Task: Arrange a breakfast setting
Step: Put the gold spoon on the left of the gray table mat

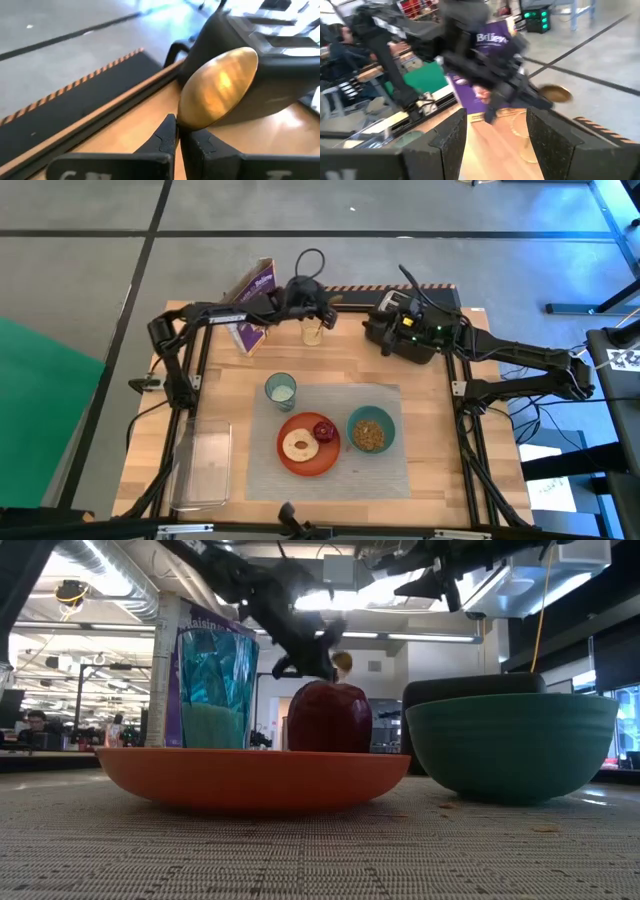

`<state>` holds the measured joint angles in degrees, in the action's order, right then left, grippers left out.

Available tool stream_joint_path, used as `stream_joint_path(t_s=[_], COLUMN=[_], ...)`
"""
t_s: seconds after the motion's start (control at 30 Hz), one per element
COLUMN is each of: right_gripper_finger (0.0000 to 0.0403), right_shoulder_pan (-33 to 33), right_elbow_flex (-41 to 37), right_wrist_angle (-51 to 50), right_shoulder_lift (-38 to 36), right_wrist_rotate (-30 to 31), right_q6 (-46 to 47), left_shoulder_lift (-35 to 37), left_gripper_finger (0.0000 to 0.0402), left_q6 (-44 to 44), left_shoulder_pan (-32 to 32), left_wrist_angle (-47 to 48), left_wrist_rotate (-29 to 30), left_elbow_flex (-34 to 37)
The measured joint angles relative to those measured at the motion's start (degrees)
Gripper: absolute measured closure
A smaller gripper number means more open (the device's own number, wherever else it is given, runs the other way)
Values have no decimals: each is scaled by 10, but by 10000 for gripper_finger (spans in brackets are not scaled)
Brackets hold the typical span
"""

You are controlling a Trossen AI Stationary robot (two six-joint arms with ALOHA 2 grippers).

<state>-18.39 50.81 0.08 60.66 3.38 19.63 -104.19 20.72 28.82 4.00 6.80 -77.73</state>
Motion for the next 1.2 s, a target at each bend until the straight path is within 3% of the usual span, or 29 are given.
stream_joint_path(t_s=[0.13, 0.37, 0.53, 0.93, 1.2], right_gripper_finger=[205, 205, 205, 207, 271], right_shoulder_pan=[-4, -27, -26, -26, -26], right_elbow_flex=[0, 0, 6, 96, 106], right_wrist_angle=[5, 103, 134, 115, 104], right_shoulder_lift=[0, 3, 13, 99, 103], right_wrist_rotate=[41, -39, -67, -128, -157], right_q6=[-13, -6, -9, -30, -36], left_shoulder_lift=[45, 116, 142, 143, 162], left_gripper_finger=[392, 391, 391, 390, 390], left_q6=[-1, 25, 43, 78, 122], left_shoulder_pan=[-4, -11, -26, -78, -78], left_wrist_angle=[-5, -13, -21, -30, -23], left_wrist_rotate=[-33, -194, -259, -290, -288], left_elbow_flex=[0, 0, -1, -1, 0])
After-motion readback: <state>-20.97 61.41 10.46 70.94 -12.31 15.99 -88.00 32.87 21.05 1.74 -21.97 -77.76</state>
